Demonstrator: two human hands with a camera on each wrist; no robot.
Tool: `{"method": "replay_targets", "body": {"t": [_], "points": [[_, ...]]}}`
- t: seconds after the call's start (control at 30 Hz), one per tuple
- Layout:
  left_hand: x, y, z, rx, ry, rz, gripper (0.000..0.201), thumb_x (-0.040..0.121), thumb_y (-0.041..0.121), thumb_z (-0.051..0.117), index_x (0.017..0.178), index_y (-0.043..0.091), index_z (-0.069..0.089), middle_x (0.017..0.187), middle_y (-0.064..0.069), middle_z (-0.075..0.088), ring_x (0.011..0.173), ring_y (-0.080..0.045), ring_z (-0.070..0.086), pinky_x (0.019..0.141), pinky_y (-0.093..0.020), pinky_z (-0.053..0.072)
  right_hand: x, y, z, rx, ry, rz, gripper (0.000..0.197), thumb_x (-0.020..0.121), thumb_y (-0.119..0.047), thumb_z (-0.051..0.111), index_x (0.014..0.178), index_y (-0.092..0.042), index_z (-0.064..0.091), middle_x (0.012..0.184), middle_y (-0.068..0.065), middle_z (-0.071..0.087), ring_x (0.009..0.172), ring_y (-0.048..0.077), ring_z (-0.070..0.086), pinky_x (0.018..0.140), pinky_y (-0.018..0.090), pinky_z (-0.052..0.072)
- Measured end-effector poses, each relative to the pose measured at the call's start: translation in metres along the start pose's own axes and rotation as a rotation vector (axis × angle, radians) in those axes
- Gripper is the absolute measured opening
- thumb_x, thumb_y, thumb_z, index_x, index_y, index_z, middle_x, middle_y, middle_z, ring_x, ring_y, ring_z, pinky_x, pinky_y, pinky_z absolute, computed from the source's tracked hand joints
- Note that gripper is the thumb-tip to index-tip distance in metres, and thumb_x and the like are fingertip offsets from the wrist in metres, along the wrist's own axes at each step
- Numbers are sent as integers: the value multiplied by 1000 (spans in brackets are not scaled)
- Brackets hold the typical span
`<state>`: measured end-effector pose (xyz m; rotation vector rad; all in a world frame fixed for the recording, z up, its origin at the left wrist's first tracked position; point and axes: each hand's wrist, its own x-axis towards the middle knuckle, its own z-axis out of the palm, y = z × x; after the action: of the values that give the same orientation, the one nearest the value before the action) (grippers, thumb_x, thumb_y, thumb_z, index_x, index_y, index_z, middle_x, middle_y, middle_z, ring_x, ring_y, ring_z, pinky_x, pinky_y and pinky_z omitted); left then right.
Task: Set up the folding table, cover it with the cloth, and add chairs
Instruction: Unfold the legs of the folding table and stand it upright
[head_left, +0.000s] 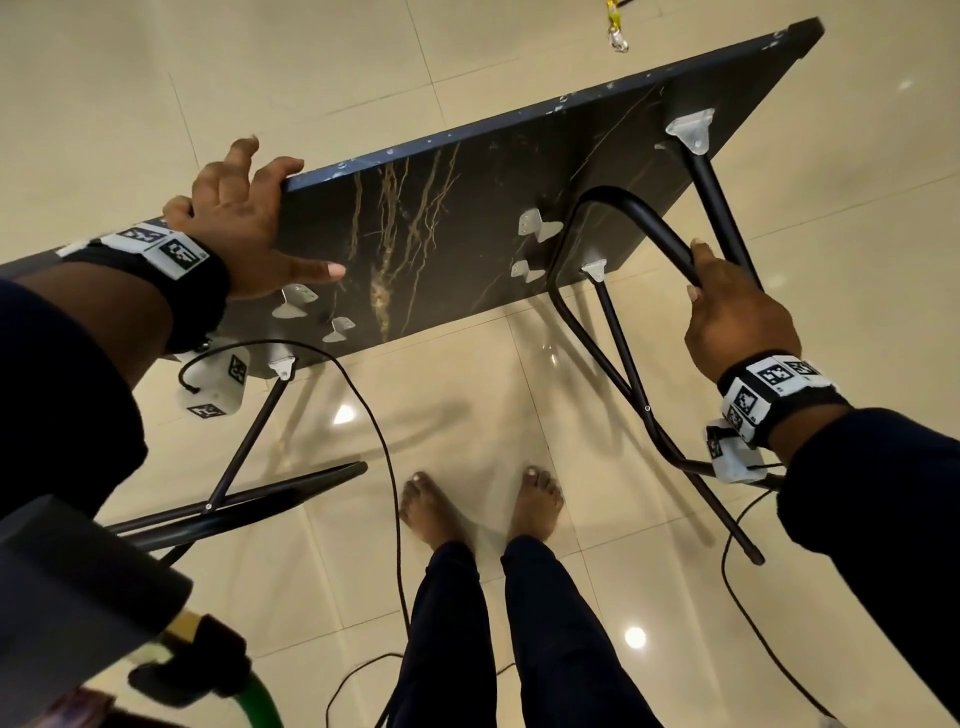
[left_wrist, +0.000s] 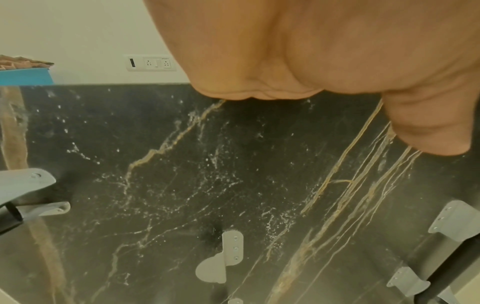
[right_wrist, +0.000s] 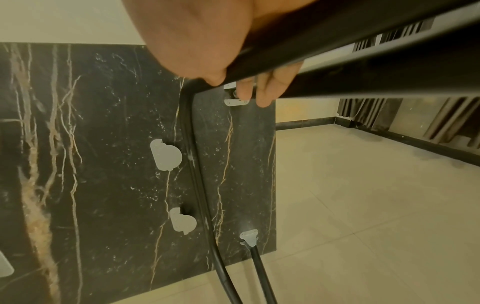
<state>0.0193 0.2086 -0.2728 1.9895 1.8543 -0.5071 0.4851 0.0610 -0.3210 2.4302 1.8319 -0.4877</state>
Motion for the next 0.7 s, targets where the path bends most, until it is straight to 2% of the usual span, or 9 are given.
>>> {"method": "replay_targets", "body": {"t": [0.07,0.13,0.37,0.57,0.7], "points": [[-1,-1,2,-9,13,6,115,62,76,76,150,45,9,166,4,-4,153,-35,4,115,-67,17,3,-4,2,41,3,10,52,105,-21,42,156,-23,30,147,9,49,116,43,57,92,49,49],[-1,-1,3,-12,23,13,115,61,75,77,150,45,11,166,3,-2,152,-36,5,114,-68,18,6,-10,2,61,-6,26,53,105,-19,42,156,-21,30,145,11,51,119,42,56,95,49,48],[0,-3,3,-20,42,27,114,58,71,81,149,44,17,165,2,1,151,-37,7,112,-69,18,2,-32,1,70,-14,27,51,103,-17,42,153,-21,35,133,13,58,112,41,59,92,45,49],[-2,-6,7,-53,41,45,115,57,72,81,148,44,18,165,3,0,151,-36,5,112,-69,16,-1,-37,0,83,-18,34,50,103,-17,42,152,-22,36,132,13,59,113,40,59,92,44,49],[-3,-5,6,-56,48,57,116,56,73,81,148,43,18,165,3,0,151,-36,4,112,-68,16,0,-37,0,141,-2,21,49,101,-14,45,150,-18,42,125,16,62,111,41,59,92,43,49]]}}
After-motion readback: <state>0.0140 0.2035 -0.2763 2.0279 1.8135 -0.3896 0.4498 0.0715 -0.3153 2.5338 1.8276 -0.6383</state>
